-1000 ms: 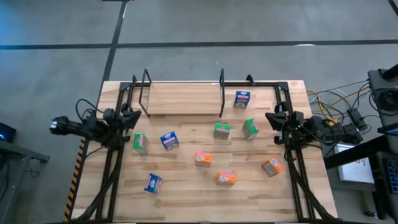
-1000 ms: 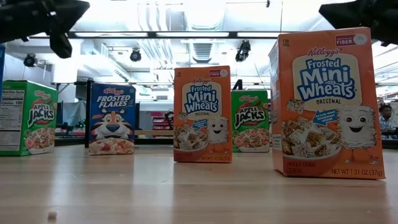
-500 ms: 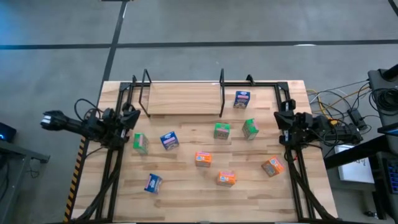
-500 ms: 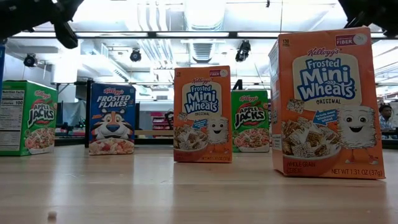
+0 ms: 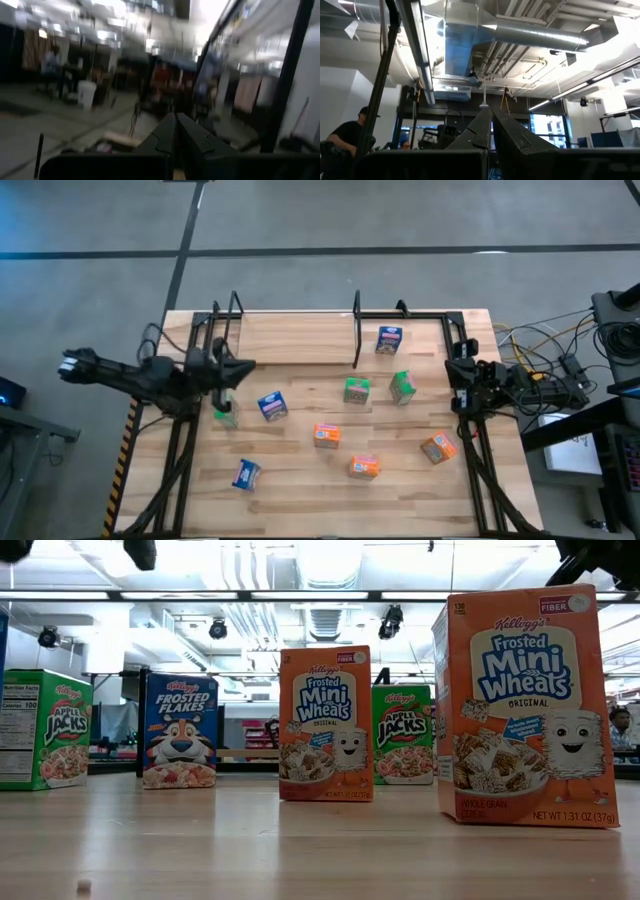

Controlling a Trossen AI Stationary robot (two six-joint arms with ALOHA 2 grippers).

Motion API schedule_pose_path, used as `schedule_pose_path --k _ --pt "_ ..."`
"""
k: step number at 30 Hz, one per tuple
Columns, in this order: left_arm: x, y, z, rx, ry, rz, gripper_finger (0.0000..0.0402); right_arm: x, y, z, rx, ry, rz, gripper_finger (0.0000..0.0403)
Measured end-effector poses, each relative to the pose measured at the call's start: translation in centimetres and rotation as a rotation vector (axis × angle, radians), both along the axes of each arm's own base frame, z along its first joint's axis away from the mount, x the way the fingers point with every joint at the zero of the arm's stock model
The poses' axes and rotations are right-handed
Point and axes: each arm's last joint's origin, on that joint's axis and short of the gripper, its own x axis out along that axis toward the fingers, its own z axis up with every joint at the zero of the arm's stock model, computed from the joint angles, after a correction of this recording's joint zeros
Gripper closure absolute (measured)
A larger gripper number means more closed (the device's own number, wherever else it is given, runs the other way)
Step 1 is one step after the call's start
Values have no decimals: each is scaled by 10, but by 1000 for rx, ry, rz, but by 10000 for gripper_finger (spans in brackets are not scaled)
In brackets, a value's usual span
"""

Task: Stack cereal on shelf
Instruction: Put the middle blue cereal box on the shelf

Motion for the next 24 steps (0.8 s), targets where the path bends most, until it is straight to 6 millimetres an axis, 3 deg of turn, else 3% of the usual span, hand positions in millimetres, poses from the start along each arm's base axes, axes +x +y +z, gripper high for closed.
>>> schedule_pose_path --k 4,16,21,24 --pt "17 -4 5 -16 166 -10 401 2 0 0 0 12 0 394" --pt "59 -13 18 -3 449 39 401 15 1 1 24 -3 23 394" --pt "75 -16 27 20 588 63 401 25 1 3 41 10 30 394" --pt "84 -18 28 25 661 68 401 40 0 9 136 65 7 394"
